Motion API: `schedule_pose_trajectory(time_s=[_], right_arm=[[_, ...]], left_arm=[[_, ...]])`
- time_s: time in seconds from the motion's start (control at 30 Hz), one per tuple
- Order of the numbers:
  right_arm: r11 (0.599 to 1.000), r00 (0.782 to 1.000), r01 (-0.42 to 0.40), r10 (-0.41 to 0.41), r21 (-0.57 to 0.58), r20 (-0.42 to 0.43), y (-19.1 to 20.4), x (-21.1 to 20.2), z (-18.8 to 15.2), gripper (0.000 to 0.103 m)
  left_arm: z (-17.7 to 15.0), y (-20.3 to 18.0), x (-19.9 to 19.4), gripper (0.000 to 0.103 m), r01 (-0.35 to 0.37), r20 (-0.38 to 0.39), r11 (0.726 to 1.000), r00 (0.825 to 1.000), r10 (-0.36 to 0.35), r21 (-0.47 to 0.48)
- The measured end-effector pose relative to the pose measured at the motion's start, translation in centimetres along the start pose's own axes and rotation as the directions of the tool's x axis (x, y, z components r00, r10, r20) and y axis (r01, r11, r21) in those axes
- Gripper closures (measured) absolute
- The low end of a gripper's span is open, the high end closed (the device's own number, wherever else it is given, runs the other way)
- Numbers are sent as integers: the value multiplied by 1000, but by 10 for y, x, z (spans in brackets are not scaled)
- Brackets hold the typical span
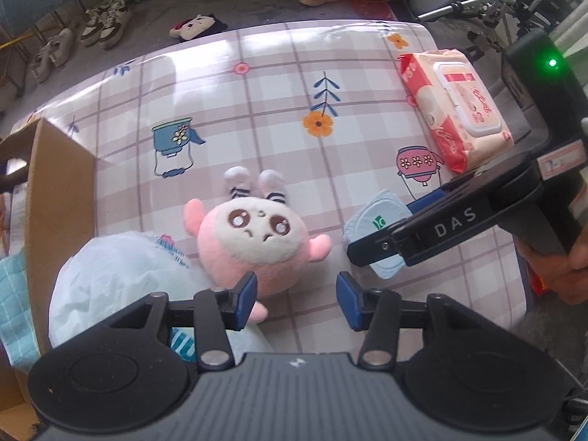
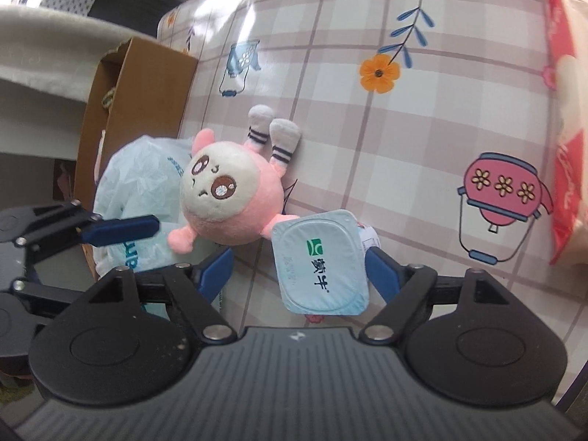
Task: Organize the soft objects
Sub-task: 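Grasp the white yogurt cup with the right gripper and lift it, then hold the yogurt cup in the right gripper while the left moves to the pink plush bunny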
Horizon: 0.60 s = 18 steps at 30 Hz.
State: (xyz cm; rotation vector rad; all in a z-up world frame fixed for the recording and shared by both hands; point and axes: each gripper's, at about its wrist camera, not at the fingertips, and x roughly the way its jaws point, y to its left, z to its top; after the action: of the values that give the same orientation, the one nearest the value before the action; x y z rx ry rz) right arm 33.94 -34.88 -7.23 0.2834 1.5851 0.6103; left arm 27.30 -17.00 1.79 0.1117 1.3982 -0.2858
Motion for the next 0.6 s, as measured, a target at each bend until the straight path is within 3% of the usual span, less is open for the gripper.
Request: schedule_pose_trajectory(time_s=[0.37,0.5,0.6], right_arm=[[995,996,66,-70,-71,-48,4,26,5,20],[993,994,95,-98,-72,-45,0,28,1,36],[996,996,83,-84,-23,-33,-9,23,-1,37]], left_arm=[[-14,11,1,54,12,-9,998,1000,-13,-65],[-15,12,3,54,15,-10,998,1000,-15,-64],[-11,12,3,54,21,-2,998,1000,-22,-66]])
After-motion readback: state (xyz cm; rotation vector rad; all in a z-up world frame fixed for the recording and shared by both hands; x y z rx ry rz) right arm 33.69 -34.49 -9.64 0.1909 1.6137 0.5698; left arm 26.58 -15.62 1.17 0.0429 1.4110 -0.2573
